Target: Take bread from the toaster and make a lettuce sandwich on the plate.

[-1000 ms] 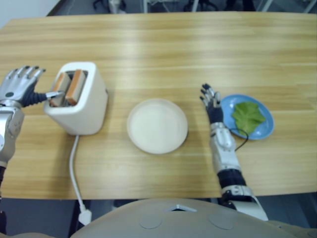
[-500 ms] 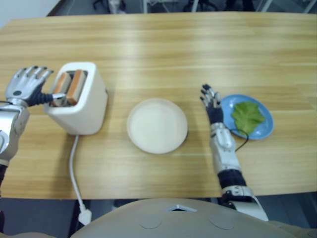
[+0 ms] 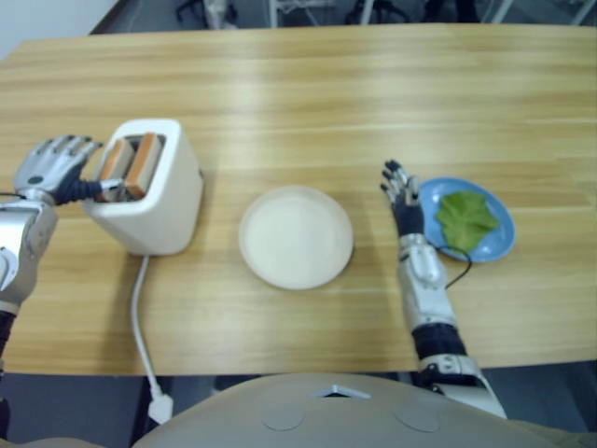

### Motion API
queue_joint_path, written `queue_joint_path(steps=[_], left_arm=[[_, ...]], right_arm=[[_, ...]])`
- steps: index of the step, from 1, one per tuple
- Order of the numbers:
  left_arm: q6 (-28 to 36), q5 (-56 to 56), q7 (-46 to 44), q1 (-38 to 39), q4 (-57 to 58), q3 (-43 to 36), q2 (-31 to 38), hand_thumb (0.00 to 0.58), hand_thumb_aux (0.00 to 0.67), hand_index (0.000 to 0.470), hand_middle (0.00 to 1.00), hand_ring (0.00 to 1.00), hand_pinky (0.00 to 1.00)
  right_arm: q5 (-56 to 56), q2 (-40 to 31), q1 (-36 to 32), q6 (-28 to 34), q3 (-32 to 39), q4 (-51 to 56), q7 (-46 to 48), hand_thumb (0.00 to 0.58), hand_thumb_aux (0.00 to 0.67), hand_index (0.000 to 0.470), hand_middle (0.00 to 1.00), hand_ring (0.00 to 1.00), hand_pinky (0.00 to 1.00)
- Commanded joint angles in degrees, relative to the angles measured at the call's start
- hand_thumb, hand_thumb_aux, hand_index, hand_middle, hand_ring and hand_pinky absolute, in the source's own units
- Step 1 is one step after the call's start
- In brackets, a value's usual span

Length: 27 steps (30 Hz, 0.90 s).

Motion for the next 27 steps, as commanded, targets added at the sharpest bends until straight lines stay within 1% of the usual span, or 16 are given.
queue_joint_path(steps=[1, 2, 3, 4, 5, 11, 17, 18, 19, 20, 21, 22, 27], left_arm=[[0.4, -0.9, -2.7, 1.9, 1.6, -2.4, -1.6, 0.466, 0.373, 0.256, 0.00, 0.00, 0.00], [0.3, -1.2, -2.8, 2.0, 1.3, -2.4, -1.8, 0.466, 0.373, 0.256, 0.00, 0.00, 0.00], [0.0, -1.4, -2.8, 1.9, 1.0, -2.4, -2.0, 0.540, 0.494, 0.339, 0.00, 0.00, 0.00], [-0.7, -2.1, -2.4, 1.6, 0.7, -2.3, -2.4, 0.567, 0.570, 0.391, 0.00, 0.00, 0.00], [-1.2, -2.7, -2.3, 1.3, 0.6, -2.2, -2.6, 0.580, 0.670, 0.460, 0.00, 0.00, 0.00], [-3.1, -3.9, 0.0, 0.3, 0.5, -1.5, -3.6, 0.580, 0.670, 0.460, 0.00, 0.00, 0.00], [-2.6, -4.3, 3.5, -0.5, -0.9, 0.2, -4.7, 0.580, 0.670, 0.460, 0.00, 0.00, 0.00], [-2.6, -4.7, 4.3, -0.6, -1.3, 0.9, -4.9, 0.580, 0.670, 0.460, 0.26, 0.26, 0.26], [-2.7, -5.2, 5.1, -0.7, -1.8, 1.7, -5.2, 0.580, 0.670, 0.460, 0.68, 0.68, 0.68], [-2.6, -5.6, 6.1, -0.8, -2.3, 2.5, -5.5, 0.580, 0.670, 0.460, 0.97, 0.97, 0.97], [-2.4, -6.1, 7.2, -0.9, -3.1, 3.8, -5.8, 0.580, 0.670, 0.460, 0.97, 0.97, 0.97], [-2.3, -6.5, 8.0, -1.0, -3.7, 4.9, -6.1, 0.580, 0.670, 0.460, 1.00, 1.00, 1.00], [-1.8, -7.5, 11.7, -1.3, -7.6, 10.3, -6.8, 0.580, 0.670, 0.460, 1.00, 1.00, 1.00]], right_arm=[[0.2, 0.0, 0.4, 1.1, -0.4, -0.9, -0.1, 0.000, 0.000, 0.000, 0.00, 0.00, 0.00], [0.2, -0.1, 0.4, 1.1, -0.4, -0.9, -0.1, 0.000, 0.000, 0.000, 0.00, 0.00, 0.00], [0.3, -0.1, 0.5, 1.1, -0.5, -1.0, -0.2, 0.000, 0.000, 0.000, 0.00, 0.00, 0.00], [0.3, -0.1, 0.5, 1.1, -0.5, -1.0, -0.2, 0.000, 0.000, 0.000, 0.00, 0.00, 0.00], [0.3, -0.2, 0.4, 1.1, -0.5, -0.8, -0.2, 0.000, 0.000, 0.000, 0.00, 0.00, 0.00], [0.4, -0.2, 0.4, 1.1, -0.8, -0.1, -0.2, 0.000, 0.000, 0.000, 0.00, 0.00, 0.00], [0.5, -0.4, 0.2, 1.2, -1.0, 0.9, -0.2, 0.000, 0.000, 0.000, 0.00, 0.00, 0.00], [0.4, -0.3, 0.2, 1.3, -1.0, 0.8, -0.3, 0.000, 0.000, 0.000, 0.00, 0.00, 0.00], [0.4, -0.3, 0.2, 1.3, -1.0, 0.8, -0.3, 0.000, 0.000, 0.000, 0.00, 0.00, 0.00], [0.4, -0.3, 0.3, 1.4, -1.0, 0.8, -0.4, 0.000, 0.000, 0.000, 0.00, 0.00, 0.00], [0.4, -0.3, 0.3, 1.4, -1.0, 0.8, -0.4, 0.000, 0.000, 0.000, 0.00, 0.00, 0.00], [0.3, -0.2, 0.2, 1.5, -0.9, 0.9, -0.4, 0.000, 0.000, 0.000, 0.00, 0.00, 0.00], [0.3, -0.1, 0.0, 1.6, -0.8, 1.2, -0.5, 0.000, 0.000, 0.000, 0.00, 0.00, 0.00]])
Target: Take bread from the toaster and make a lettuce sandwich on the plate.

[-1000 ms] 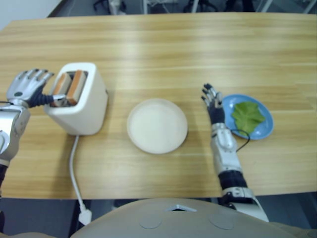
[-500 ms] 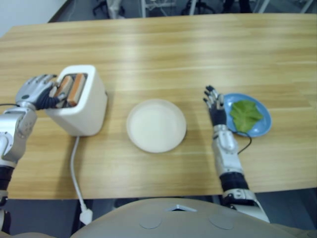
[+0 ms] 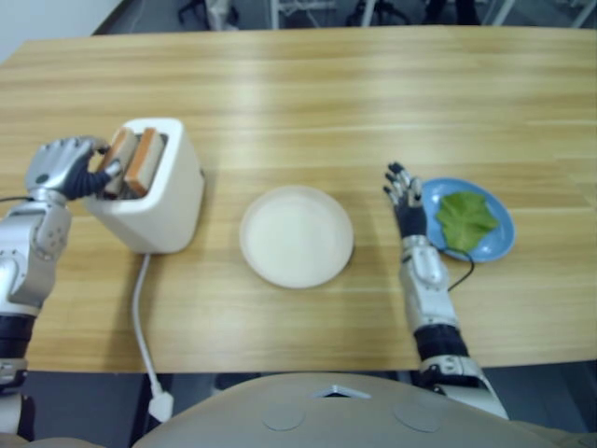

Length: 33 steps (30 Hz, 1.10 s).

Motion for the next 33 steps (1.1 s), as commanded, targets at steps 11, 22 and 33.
queue_joint_path(steps=[11, 22, 33], left_arm=[[-0.3, -2.4, 8.4, -1.7, -11.5, 15.1, -1.6, 0.580, 0.670, 0.460, 1.00, 1.00, 1.00], [-5.0, -18.3, 1.5, -13.9, -15.7, 4.0, -14.9, 0.580, 0.670, 0.460, 1.00, 1.00, 1.00], [-2.5, -32.0, -20.8, -16.4, -8.2, -17.8, -30.0, 0.580, 0.670, 0.460, 1.00, 1.00, 1.00]], right_arm=[[-0.1, 0.3, -0.5, 1.0, -0.2, 1.9, -0.3, 0.000, 0.000, 0.000, 0.00, 0.00, 0.00], [-0.3, 0.6, -2.2, 1.0, 0.0, 4.6, -0.5, 0.000, 0.000, 0.000, 0.00, 0.00, 0.00], [0.2, -0.3, -2.7, 0.8, -0.8, 5.8, -0.4, 0.000, 0.000, 0.000, 0.00, 0.00, 0.00]])
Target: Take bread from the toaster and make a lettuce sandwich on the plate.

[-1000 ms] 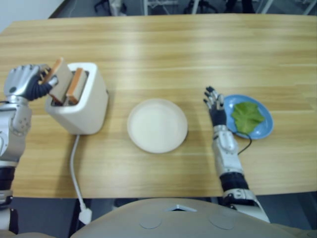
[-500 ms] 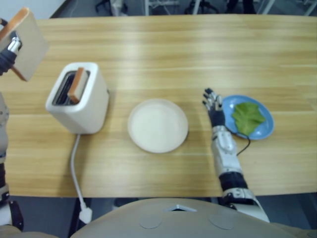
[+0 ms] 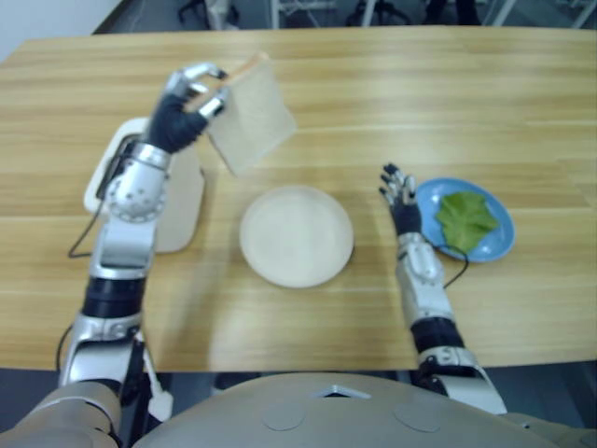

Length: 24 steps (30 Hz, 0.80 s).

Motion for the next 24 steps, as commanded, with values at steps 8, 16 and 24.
queue_joint_path(steps=[8, 16, 24], left_arm=[[-8.4, 7.5, -15.6, 1.3, 22.6, -19.0, 0.3, 0.580, 0.670, 0.460, 1.00, 1.00, 1.00], [-16.5, 11.4, -14.1, -2.6, 37.1, -21.9, -2.5, 0.580, 0.670, 0.460, 1.00, 1.00, 1.00], [-23.3, 25.9, 2.8, -6.6, 41.1, -23.8, -1.9, 0.000, 0.000, 0.000, 0.00, 0.00, 0.00]], right_arm=[[0.1, 0.1, -0.1, 0.7, -0.6, 1.2, -0.4, 0.000, 0.000, 0.000, 0.00, 0.00, 0.00], [0.1, -0.1, -0.2, 1.1, -0.3, 1.0, -0.1, 0.000, 0.000, 0.000, 0.00, 0.00, 0.00], [0.1, -0.3, 0.3, 1.5, -0.3, 0.2, 0.1, 0.000, 0.000, 0.000, 0.00, 0.00, 0.00]])
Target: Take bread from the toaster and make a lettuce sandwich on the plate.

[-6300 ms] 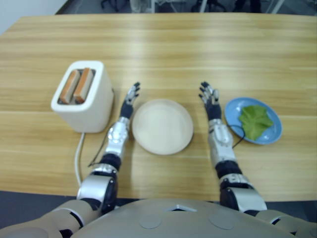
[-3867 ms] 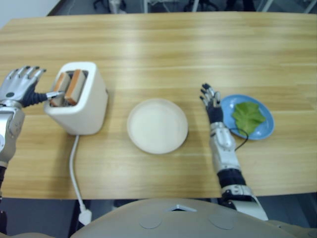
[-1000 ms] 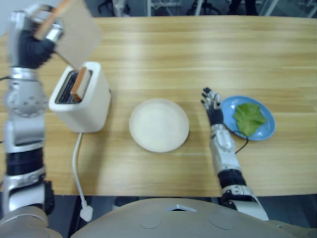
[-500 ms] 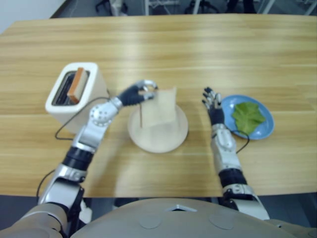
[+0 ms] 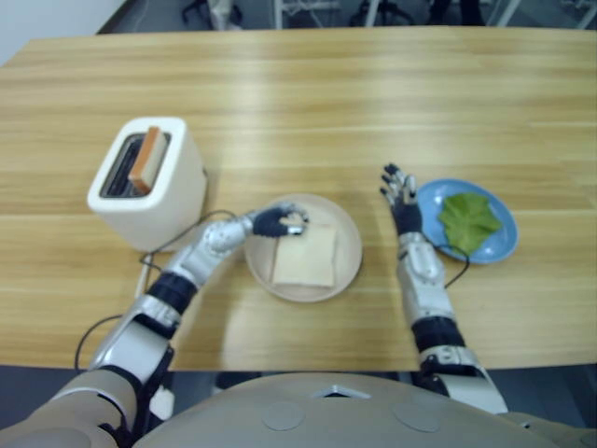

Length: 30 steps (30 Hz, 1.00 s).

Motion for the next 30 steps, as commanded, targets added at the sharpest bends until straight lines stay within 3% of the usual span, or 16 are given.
queue_joint_path(steps=[1, 9, 16, 19, 24, 26, 30], left_arm=[[-2.4, 9.7, 11.6, -2.1, -0.7, -0.6, 2.1, 0.000, 0.000, 0.000, 0.00, 0.00, 0.00], [0.7, 22.1, 27.3, -1.6, -11.4, 1.2, 6.0, 0.000, 0.000, 0.000, 0.00, 0.00, 0.00], [4.6, 25.1, 28.3, 3.9, -25.6, 4.3, 8.8, 0.000, 0.000, 0.000, 0.00, 0.00, 0.00], [5.8, 16.6, 23.5, 8.7, -31.4, 6.5, 7.3, 0.000, 0.000, 0.000, 0.00, 0.00, 0.00], [13.0, -10.7, 10.7, 17.0, -35.5, 10.3, -0.5, 0.000, 0.000, 0.000, 0.00, 0.00, 0.00], [16.5, -19.4, 7.5, 19.4, -35.9, 12.5, -3.5, 0.000, 0.000, 0.000, 0.00, 0.00, 0.00], [19.7, -26.0, 5.7, 21.7, -36.0, 15.8, -6.3, 0.000, 0.000, 0.000, 0.00, 0.00, 0.00]], right_arm=[[0.1, -0.2, 0.5, 1.2, -0.4, -0.1, 0.0, 0.000, 0.000, 0.000, 0.00, 0.00, 0.00], [-0.1, 0.0, 0.7, 1.4, -0.1, -0.6, 0.0, 0.000, 0.000, 0.000, 0.00, 0.00, 0.00], [-0.6, 0.0, 2.3, 1.6, 0.9, -5.2, 0.6, 0.000, 0.000, 0.000, 0.00, 0.00, 0.00], [-1.2, -0.2, 3.9, 2.2, 2.0, -10.2, 1.0, 0.000, 0.000, 0.000, 0.00, 0.00, 0.00], [-2.5, -1.9, 7.1, 4.2, 2.8, -23.0, 1.6, 0.000, 0.000, 0.000, 0.00, 0.00, 0.00], [-6.3, -4.5, 8.4, 5.2, 2.2, -29.1, 0.6, 0.000, 0.000, 0.000, 0.00, 0.00, 0.00], [-19.0, -12.3, 11.2, 7.5, -1.2, -39.1, -2.6, 0.000, 0.000, 0.000, 0.00, 0.00, 0.00]])
